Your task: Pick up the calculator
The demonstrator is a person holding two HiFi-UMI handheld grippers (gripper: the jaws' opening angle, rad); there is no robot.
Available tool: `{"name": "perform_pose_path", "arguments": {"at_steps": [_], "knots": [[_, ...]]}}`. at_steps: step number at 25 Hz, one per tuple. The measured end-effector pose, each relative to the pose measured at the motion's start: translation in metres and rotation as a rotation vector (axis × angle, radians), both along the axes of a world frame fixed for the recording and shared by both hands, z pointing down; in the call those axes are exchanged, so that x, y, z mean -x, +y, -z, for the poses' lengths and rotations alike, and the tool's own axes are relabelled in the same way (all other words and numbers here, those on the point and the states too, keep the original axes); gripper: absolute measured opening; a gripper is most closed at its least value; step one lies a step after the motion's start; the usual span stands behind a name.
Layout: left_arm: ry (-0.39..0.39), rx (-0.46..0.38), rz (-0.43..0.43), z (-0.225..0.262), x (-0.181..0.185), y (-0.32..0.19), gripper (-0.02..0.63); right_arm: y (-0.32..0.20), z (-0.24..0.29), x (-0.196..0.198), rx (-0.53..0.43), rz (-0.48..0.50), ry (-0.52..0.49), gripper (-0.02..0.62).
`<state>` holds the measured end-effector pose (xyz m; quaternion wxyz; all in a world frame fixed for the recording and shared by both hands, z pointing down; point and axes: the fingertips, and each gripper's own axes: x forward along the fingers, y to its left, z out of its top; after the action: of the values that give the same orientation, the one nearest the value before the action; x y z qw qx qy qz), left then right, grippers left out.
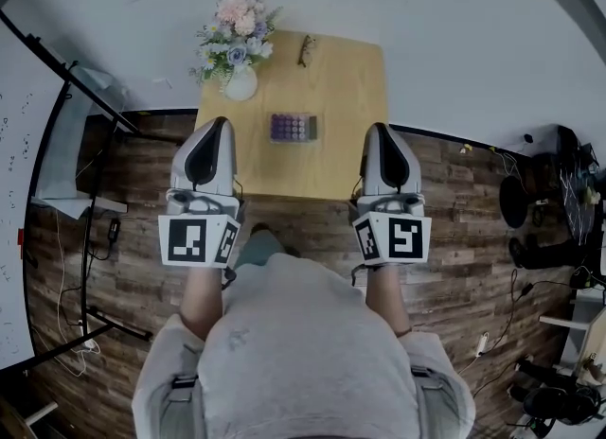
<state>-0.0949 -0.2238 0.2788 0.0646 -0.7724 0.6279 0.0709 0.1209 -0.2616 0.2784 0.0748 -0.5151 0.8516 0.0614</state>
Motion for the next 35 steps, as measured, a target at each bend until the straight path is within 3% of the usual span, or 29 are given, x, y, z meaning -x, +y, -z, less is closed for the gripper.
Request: {"name": "perform_pose_path", "arguments": {"at_steps": [19,29,35], "knots": [[0.023,0.266,-0.060,-0.080,-0.013,-0.092,0.006,-0.088,-0.072,0.014,0.249,0.059,0.035,0.002],[0.063,0.510,-0.059,-0.165,-0.007,-0.125,0.006,-0.122,-0.156,0.034,0.481,0.131,0.073,0.003],[0.156,0.691,-0.087,-0.225,-0.009,-0.133,0.006,-0.132,-0.209,0.045,0.642,0.166,0.119,0.003]]}}
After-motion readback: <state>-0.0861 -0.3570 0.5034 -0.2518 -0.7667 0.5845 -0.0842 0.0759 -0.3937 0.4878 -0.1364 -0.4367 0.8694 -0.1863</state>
